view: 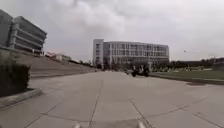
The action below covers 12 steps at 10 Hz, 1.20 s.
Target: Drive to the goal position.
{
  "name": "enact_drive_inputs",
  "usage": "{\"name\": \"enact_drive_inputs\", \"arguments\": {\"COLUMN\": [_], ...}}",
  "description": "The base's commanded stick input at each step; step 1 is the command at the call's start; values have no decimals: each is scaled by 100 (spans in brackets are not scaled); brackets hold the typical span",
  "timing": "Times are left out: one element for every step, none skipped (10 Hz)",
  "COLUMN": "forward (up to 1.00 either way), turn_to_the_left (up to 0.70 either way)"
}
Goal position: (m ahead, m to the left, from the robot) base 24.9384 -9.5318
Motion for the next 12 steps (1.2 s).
{"name": "enact_drive_inputs", "arguments": {"forward": [50,50,50,50,50,50,50,50,50,50,50,50], "turn_to_the_left": [0,0,0,0,0,0,0,0,0,0,0,0]}}
